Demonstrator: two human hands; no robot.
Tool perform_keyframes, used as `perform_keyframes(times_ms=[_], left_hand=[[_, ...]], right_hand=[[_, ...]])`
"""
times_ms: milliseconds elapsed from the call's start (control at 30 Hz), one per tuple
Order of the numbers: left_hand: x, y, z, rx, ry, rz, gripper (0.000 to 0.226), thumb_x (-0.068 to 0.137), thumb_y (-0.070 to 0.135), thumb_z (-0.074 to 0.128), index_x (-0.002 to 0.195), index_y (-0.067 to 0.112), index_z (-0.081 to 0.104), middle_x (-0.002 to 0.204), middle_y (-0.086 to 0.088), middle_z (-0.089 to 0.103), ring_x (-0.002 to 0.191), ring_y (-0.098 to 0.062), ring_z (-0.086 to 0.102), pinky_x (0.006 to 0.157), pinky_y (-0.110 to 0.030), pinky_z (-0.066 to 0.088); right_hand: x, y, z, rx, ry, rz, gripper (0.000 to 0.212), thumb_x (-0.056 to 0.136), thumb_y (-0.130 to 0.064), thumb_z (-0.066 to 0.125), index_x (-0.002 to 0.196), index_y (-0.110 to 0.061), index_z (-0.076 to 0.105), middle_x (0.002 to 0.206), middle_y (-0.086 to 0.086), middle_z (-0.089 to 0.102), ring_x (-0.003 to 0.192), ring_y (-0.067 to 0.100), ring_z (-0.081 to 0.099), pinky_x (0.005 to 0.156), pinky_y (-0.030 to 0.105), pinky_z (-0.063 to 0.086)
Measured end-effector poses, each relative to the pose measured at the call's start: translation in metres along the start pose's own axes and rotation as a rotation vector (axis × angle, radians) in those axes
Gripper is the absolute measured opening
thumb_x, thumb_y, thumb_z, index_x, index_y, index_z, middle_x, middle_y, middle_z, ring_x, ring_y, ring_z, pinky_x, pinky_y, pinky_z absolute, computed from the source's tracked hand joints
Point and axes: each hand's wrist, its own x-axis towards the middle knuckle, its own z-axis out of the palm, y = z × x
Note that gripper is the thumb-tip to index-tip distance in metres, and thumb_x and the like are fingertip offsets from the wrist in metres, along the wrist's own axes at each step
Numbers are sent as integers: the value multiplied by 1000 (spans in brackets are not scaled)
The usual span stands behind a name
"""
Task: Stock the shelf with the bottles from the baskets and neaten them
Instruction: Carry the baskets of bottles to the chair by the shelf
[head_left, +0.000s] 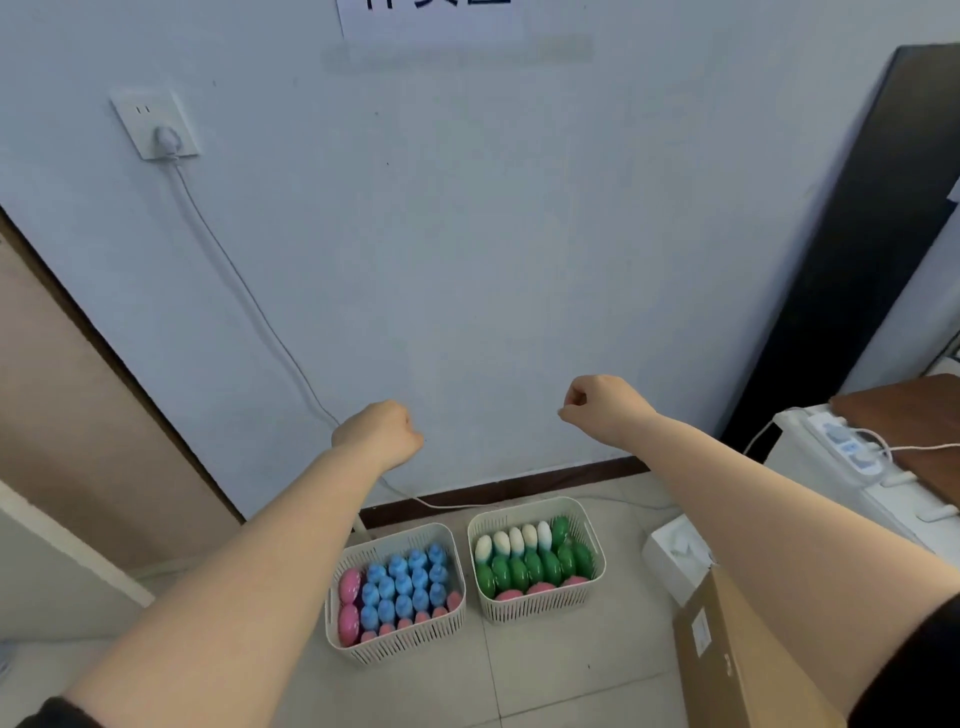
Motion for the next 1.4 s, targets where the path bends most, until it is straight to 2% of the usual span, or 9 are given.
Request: perform_keyframes(times_ms=[367, 467, 567, 667, 800, 900, 1067, 1233, 1400], left_hand=[[140, 47, 105, -116, -142, -152, 8, 87, 22, 50, 88, 21, 58, 101, 2, 60, 94, -20, 56, 72, -30, 41], [175, 54, 140, -201, -183, -199, 7, 88, 21, 51, 91, 20, 58, 101, 0, 61, 95, -21, 59, 84, -36, 49], [206, 52, 181, -231, -220, -262, 13, 88, 13, 47, 92, 16, 58, 103, -4, 62, 97, -24, 57, 84, -33, 46], [235, 47, 227, -262, -260, -322, 15, 87, 5, 45, 89, 14, 56, 101, -12, 60, 95, -26, 55, 83, -33, 43], [276, 38, 309, -350, -290, -444, 23, 90, 5, 42, 104, 5, 60, 107, -15, 62, 102, -31, 56, 82, -32, 42], [302, 31, 388, -392, -334, -498, 17, 90, 8, 41, 96, 15, 56, 90, -12, 58, 87, -27, 53, 75, -31, 41], [325, 10, 522, -515, -383, -589, 32, 87, 8, 50, 118, 6, 54, 115, -11, 59, 105, -28, 55, 80, -28, 36], [351, -25, 630, -550, -304, -632, 31, 78, 7, 57, 109, 5, 55, 102, -10, 63, 94, -31, 61, 79, -38, 49], [364, -53, 717, -500, -245, -838, 49, 74, 12, 58, 121, 0, 50, 117, -23, 59, 105, -40, 58, 90, -46, 49]], right_hand=[[157, 109, 58, 150, -199, 153, 6, 88, -16, 53, 86, -11, 56, 86, 5, 60, 79, 22, 53, 66, 27, 41], [199, 143, 76, 229, -220, 233, 8, 89, -17, 54, 84, -11, 56, 84, 6, 61, 81, 23, 55, 70, 28, 42], [234, 175, 103, 273, -255, 310, 8, 87, -16, 54, 81, -11, 55, 83, 9, 62, 80, 24, 56, 74, 33, 45], [264, 212, 141, 257, -293, 374, 8, 86, -15, 54, 81, -9, 58, 82, 9, 61, 81, 25, 57, 78, 37, 50], [302, 266, 211, 277, -324, 474, 8, 86, -17, 55, 82, -11, 59, 85, 9, 63, 87, 28, 60, 81, 39, 50], [325, 305, 272, 265, -360, 528, 7, 86, -17, 56, 83, -11, 56, 87, 10, 62, 84, 27, 59, 80, 39, 50], [346, 374, 384, 204, -420, 546, 6, 85, -17, 58, 89, -13, 56, 88, 6, 59, 90, 26, 59, 72, 29, 41], [360, 440, 480, 153, -396, 566, 46, 85, -13, 58, 129, -5, 45, 126, 11, 47, 115, 28, 48, 90, 31, 37], [367, 490, 546, -1, -266, 616, 65, 84, -14, 57, 141, -5, 27, 142, 14, 31, 126, 33, 37, 102, 40, 32]])
